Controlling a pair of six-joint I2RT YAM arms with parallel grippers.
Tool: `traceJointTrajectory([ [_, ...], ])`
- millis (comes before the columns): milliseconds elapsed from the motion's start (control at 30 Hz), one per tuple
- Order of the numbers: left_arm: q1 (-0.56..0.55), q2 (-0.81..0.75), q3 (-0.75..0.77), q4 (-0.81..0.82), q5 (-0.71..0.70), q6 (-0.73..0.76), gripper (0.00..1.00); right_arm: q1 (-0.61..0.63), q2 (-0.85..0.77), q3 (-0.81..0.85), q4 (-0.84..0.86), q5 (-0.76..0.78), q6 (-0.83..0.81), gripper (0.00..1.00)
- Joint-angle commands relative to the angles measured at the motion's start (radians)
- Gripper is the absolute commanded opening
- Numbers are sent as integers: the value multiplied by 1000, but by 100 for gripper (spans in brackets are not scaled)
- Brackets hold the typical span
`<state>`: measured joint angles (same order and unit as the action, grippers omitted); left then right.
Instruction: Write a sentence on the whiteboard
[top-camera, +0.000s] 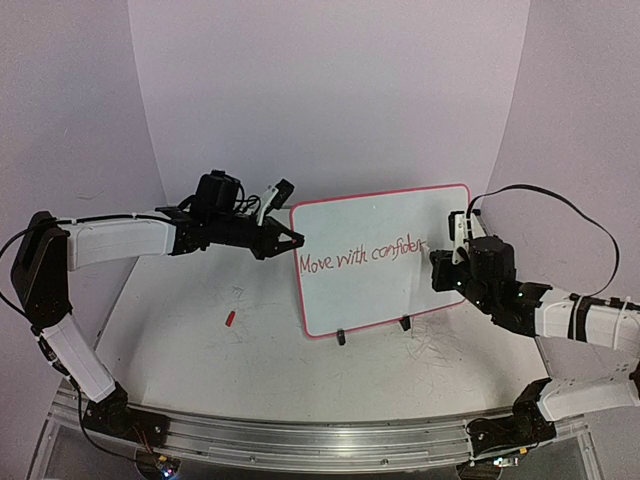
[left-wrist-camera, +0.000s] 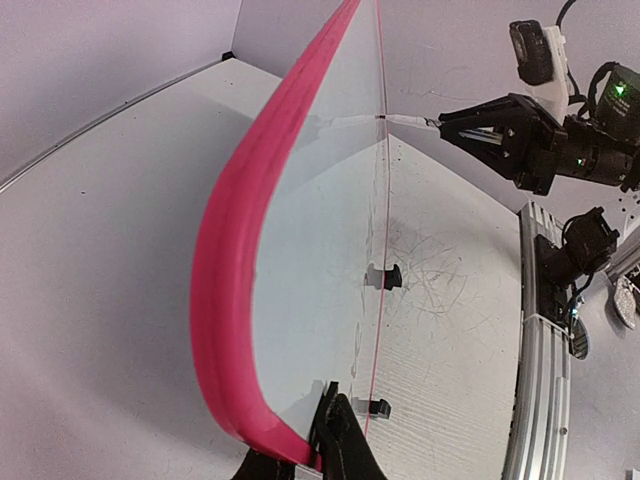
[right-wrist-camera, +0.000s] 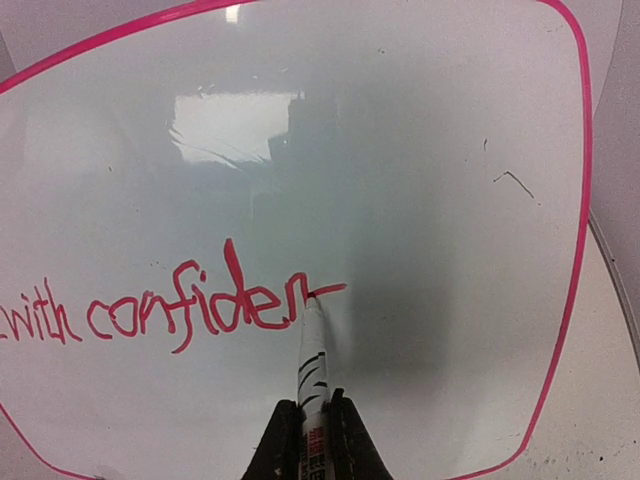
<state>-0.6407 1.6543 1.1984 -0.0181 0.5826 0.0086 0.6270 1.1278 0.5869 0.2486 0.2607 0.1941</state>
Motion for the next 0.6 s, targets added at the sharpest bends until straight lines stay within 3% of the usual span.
traceJointTrajectory([
  [0, 1, 12, 4, -81, -160, 133, 0, -5, 0, -4, -12, -18, 17, 0],
  [567, -2, 9, 3, -83, -162, 133, 0, -6, 2, -4, -25, 76, 30, 0],
])
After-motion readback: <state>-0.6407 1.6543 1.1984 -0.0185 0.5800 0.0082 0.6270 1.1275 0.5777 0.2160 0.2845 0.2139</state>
